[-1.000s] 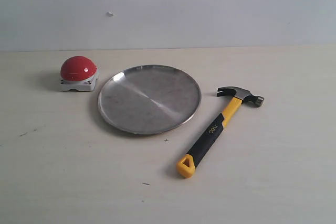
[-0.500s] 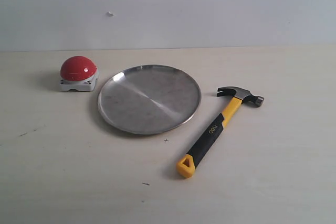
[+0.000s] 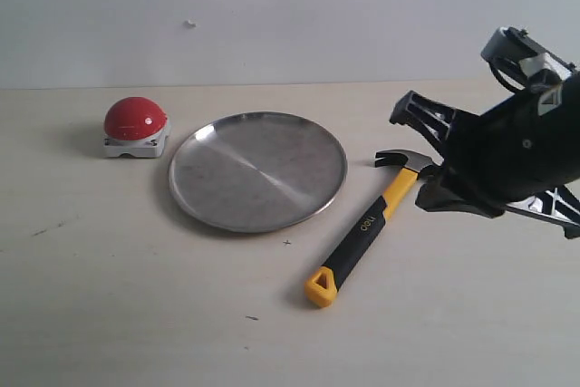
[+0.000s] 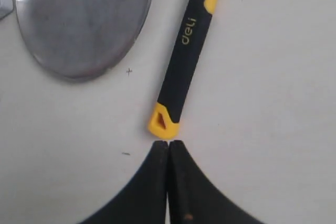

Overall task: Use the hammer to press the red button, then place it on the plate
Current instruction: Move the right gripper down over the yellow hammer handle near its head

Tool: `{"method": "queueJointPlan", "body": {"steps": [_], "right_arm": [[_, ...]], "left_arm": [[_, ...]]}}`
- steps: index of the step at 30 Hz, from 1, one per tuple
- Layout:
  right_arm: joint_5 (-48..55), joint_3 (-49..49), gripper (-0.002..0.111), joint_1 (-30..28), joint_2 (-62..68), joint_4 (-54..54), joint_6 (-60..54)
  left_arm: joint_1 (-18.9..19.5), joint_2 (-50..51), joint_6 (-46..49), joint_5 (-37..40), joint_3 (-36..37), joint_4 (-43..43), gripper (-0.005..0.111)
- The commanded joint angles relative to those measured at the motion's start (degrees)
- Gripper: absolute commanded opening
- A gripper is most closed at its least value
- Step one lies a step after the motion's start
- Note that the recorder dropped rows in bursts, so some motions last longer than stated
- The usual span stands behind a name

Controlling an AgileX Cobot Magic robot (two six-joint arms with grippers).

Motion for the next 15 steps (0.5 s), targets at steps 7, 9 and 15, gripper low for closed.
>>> {"method": "queueJointPlan", "body": {"steps": [7, 9, 15], "right_arm": [[6.6, -16.7, 0.0, 0.9, 13.8, -13.9, 11.7], [7.9, -20.2, 0.0, 0.9, 16.6, -14.6, 11.7], [15.5, -32.0, 0.0, 0.9, 24.6, -19.6, 8.8]], "left_arm": [[0.2, -0.4, -0.4, -0.2, 0.0, -0.5, 0.0], [0.2, -0.4, -0.4, -0.2, 0.0, -0.5, 0.0], [0.2, -0.4, -0.4, -0.2, 0.0, -0.5, 0.0]]}}
